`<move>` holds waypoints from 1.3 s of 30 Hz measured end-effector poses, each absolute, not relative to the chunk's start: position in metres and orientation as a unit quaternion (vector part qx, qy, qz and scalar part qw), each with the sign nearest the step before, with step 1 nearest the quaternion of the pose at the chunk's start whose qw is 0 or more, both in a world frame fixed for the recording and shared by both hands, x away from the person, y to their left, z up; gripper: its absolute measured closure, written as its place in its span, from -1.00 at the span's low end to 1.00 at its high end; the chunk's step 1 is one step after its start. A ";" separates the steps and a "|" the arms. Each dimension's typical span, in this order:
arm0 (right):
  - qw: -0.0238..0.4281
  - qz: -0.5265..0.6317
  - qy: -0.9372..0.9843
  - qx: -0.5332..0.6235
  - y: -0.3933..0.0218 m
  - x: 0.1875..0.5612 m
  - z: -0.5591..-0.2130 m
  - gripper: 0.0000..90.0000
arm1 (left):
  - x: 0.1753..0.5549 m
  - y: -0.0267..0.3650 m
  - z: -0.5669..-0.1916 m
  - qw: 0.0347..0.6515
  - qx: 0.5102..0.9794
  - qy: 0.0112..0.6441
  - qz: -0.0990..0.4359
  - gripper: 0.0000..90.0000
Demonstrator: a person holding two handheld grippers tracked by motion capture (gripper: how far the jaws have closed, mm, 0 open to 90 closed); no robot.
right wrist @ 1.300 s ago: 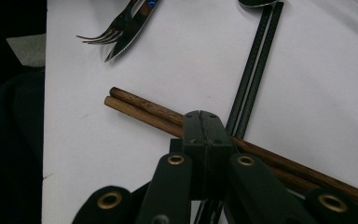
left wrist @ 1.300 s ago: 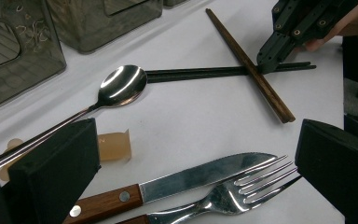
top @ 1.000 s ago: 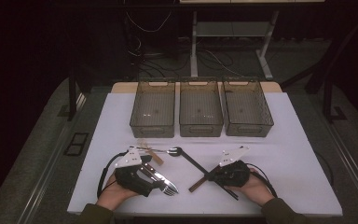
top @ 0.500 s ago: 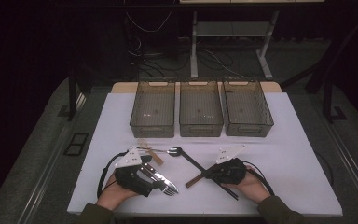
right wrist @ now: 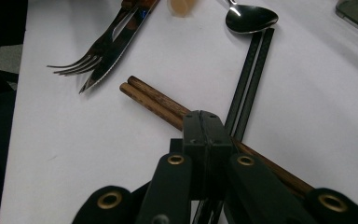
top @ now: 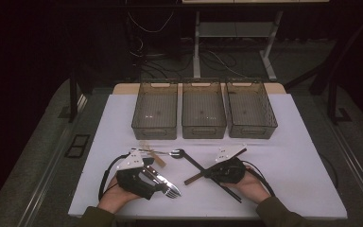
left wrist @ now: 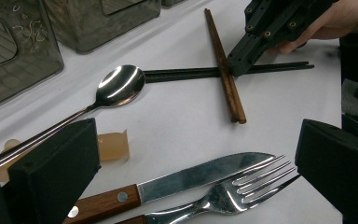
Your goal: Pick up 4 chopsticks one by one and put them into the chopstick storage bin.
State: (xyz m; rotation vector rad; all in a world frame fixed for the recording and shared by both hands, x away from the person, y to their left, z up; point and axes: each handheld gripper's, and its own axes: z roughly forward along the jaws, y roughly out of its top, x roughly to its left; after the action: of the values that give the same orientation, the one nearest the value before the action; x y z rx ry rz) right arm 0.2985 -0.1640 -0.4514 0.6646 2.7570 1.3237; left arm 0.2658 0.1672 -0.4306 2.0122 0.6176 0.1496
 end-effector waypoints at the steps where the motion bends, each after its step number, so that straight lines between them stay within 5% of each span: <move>1: 0.006 0.423 0.881 0.212 -0.164 0.299 -0.451 1.00 | 0.266 0.167 -0.431 0.493 0.830 0.254 0.062 -1.00; 22: 0.005 0.436 0.875 0.209 -0.150 0.310 -0.449 1.00 | 0.266 0.168 -0.431 0.494 0.830 0.253 0.060 -1.00; 39: 0.096 0.385 0.855 0.334 -0.232 0.348 -0.431 1.00 | 0.266 0.167 -0.431 0.496 0.829 0.253 0.059 -1.00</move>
State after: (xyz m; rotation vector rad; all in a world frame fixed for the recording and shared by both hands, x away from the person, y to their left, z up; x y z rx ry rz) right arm 0.3476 -0.2323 -0.4310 0.9887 2.5332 1.1401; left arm 0.2659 0.1668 -0.4312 2.0084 0.6128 0.1428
